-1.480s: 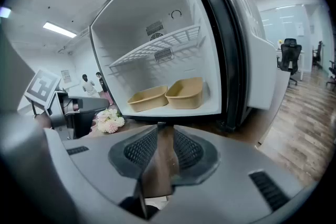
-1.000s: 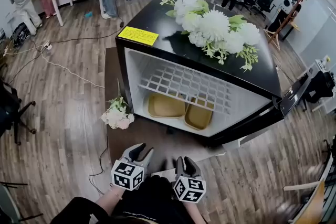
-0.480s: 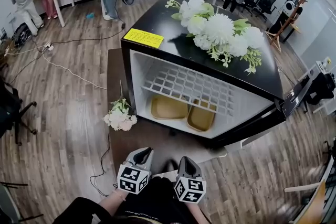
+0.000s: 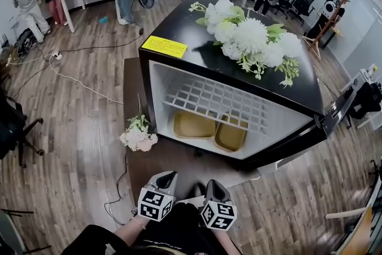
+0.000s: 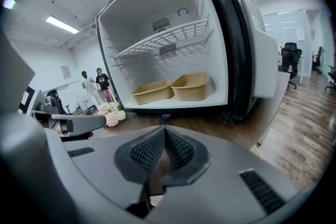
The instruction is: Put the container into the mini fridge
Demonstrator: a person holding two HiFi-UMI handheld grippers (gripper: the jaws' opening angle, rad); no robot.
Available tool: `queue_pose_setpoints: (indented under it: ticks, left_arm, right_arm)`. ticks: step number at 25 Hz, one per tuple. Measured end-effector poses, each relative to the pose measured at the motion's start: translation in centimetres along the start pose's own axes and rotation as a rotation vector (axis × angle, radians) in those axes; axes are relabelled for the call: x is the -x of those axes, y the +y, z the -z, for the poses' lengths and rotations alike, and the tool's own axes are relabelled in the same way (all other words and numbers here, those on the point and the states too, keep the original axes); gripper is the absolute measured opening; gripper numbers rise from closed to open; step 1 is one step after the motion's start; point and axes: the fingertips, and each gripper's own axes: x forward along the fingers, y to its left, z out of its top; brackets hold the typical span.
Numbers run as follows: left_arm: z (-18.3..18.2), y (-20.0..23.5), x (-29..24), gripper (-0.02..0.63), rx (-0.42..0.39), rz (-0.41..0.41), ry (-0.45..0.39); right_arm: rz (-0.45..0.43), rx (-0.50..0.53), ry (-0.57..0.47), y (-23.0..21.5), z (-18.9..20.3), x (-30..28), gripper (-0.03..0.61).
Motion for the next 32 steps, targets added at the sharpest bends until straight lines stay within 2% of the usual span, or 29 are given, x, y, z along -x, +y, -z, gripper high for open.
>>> queue_pose_setpoints:
  ticks: [17,32]
  left_arm:
    - [-1.4,1.1,-0.2,0.008,-0.006,-0.024,-0.062]
    - [-1.6,1.1,-0.5,0.008,0.005,-0.011,-0.069]
  right_arm:
    - [0.006,0.022,-0.014,0.1,-0.6,-0.7,0.008]
    - [-0.004,0.049,-0.011,0.4,-0.9,-1.1,0.006]
